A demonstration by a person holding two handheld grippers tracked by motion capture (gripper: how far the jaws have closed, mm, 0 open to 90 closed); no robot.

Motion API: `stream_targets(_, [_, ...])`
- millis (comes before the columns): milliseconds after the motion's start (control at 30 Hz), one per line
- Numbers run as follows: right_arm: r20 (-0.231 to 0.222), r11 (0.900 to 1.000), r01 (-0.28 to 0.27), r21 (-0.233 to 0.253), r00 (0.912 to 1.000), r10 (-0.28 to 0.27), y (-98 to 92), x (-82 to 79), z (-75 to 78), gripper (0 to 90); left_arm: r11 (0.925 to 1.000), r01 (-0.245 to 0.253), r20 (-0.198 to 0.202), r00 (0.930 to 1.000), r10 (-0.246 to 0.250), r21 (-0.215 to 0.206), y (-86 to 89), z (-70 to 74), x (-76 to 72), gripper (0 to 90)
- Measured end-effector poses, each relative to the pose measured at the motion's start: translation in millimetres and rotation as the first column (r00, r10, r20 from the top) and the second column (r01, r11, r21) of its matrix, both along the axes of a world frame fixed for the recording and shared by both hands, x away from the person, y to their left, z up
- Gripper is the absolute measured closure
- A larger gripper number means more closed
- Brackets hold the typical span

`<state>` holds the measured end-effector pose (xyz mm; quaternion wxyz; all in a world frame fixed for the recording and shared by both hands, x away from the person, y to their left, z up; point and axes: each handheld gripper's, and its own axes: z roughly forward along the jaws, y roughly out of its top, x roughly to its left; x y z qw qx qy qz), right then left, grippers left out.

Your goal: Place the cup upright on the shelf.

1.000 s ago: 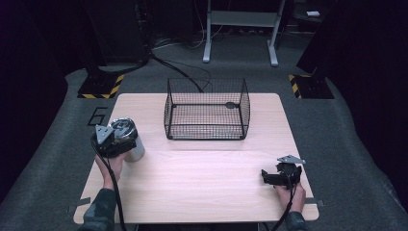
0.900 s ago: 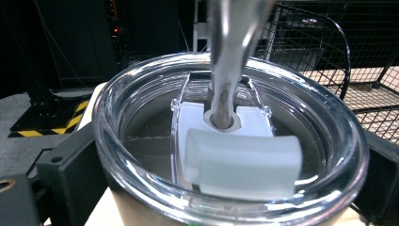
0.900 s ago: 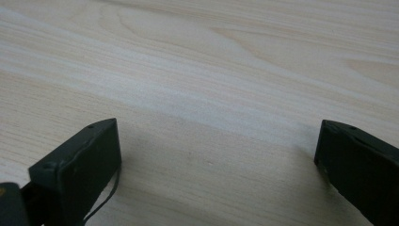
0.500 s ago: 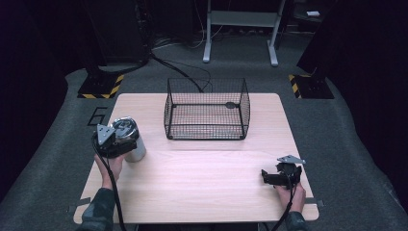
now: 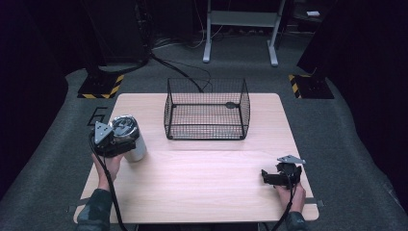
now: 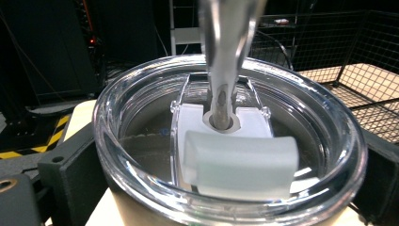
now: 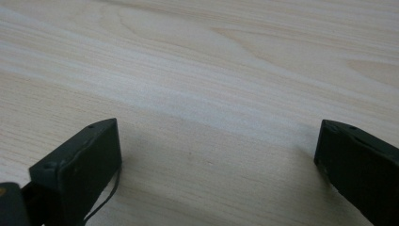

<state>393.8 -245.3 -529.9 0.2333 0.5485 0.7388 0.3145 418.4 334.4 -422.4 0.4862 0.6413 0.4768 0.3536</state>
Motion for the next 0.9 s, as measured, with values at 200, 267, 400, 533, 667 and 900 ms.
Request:
stream_targets(200, [0.000,1.000,0.000,0.000,1.0000,0.000,0.0,0.0,0.0,0.7,0.9996,0.026,0.002,0.9997,-0.026,-0.007,-2.8,5.3,-2.8,3.7])
stream_targets(267, [0.000,1.000,0.000,0.000,1.0000,0.000,0.0,0.0,0.0,0.7,0.9994,0.034,0.002,0.9994,-0.034,-0.006,-4.1,7.4,-3.5,3.8])
stream_targets(400, [0.000,1.000,0.000,0.000,1.0000,0.000,0.0,0.0,0.0,0.7,0.9986,0.053,0.007,0.9986,-0.053,-0.008,-7.4,11.4,-4.5,3.8])
stream_targets(533, [0.000,1.000,0.001,0.001,1.0000,-0.001,0.1,-0.1,0.0,0.8,0.9974,0.071,0.014,0.9974,-0.071,-0.011,-11.6,15.4,-6.2,3.8])
stream_targets(667, [0.001,1.000,-0.001,0.000,1.0000,0.001,0.0,-0.1,0.0,0.9,0.9954,0.095,0.015,0.9954,-0.095,-0.009,-17.2,19.7,-8.2,3.7])
stream_targets(900, [0.001,1.000,-0.002,-0.001,1.0000,0.002,-0.1,-0.2,0.0,1.0,0.9921,0.126,0.019,0.9919,-0.125,-0.007,-25.0,24.7,-10.2,3.8])
